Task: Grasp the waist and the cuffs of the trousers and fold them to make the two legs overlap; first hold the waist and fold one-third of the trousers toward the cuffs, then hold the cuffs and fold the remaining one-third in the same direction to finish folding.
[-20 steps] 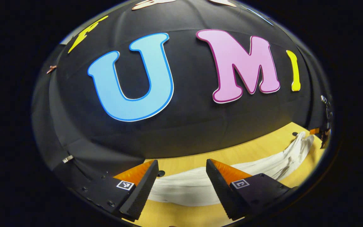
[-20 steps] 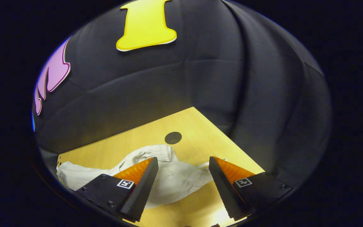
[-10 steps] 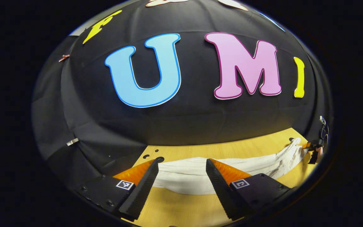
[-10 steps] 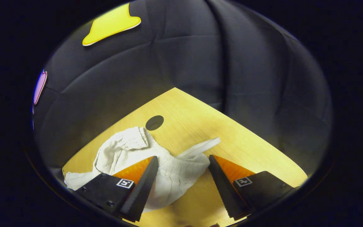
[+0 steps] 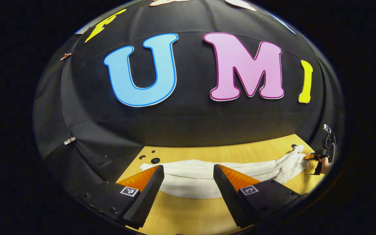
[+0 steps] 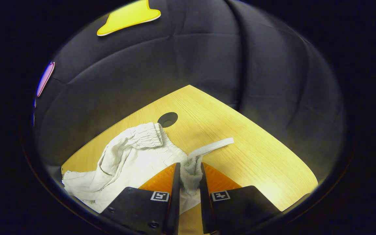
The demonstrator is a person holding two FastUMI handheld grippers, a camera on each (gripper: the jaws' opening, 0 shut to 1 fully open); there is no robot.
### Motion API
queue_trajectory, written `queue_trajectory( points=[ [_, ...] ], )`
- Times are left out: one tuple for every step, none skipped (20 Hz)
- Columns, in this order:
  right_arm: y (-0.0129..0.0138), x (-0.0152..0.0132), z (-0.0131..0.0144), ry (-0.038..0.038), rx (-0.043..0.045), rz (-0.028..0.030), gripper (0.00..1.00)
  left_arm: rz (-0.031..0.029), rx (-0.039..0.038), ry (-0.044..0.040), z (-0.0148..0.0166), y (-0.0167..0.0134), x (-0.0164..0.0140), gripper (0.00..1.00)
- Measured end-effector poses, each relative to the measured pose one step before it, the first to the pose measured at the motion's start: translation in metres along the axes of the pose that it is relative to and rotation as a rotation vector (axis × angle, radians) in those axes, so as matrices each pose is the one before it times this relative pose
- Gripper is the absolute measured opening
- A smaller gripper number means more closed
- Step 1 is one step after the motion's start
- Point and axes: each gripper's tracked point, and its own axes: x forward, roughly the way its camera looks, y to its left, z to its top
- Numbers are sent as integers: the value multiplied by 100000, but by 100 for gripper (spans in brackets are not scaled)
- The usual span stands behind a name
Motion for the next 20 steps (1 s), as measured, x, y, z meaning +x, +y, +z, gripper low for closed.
queue_trajectory(
  points=[
    [203,66,-74,-92,133,535,20,-127,392,1212,-416,-85,-393,96],
    [88,-188,296,-480,-1320,869,17,-124,744,927,-255,-27,-248,97],
    [127,-346,279,-1626,-1831,821,14,-655,915,590,-282,-103,-218,96],
    [144,-381,621,-1501,-2544,240,11,-421,899,374,-225,-98,-192,97],
    [316,-866,513,-1623,-2187,792,11,-360,276,142,-98,49,-301,96],
    [256,-695,769,-1495,-1864,195,11,-603,-757,-287,-159,-61,-252,96],
    [526,-891,747,-1617,-670,932,11,-976,-1470,-105,-88,-103,-301,96],
    [419,-883,1094,-1185,83,995,11,-1116,-1383,128,-184,-152,-371,96],
    [738,-877,1100,-1693,603,1168,11,-451,-400,168,-186,136,-230,96],
    [1178,-1048,1824,-3213,638,1391,11,-695,226,-114,-163,185,-189,97],
    [1199,-796,1521,-2648,-44,1656,11,-1118,91,201,-218,206,-163,96],
    [1166,-569,1406,-2368,-1284,1390,10,-1052,-348,286,-177,251,-43,96],
    [1388,-550,1194,-1713,-1701,1662,10,-536,-106,495,-218,375,141,96],
    [1485,-733,802,-849,-767,1875,10,621,-67,-132,24,672,-49,96],
    [1496,-344,705,-179,-336,1402,10,309,-527,-616,100,581,-78,97],
    [1871,-407,811,-1092,-251,1523,11,-314,-1163,-828,167,535,-112,97],
    [1297,-176,596,-1258,-309,1331,11,-501,-1611,-677,-121,426,-80,97],
    [1765,-322,663,-1566,-119,1901,10,-512,-1805,-302,-58,574,-176,97],
    [1995,-237,126,-1195,535,2440,10,3,-1595,30,-310,796,-190,97],
    [2281,94,-35,-923,1092,3495,10,617,-1369,347,-275,957,-83,97]
  ],
)
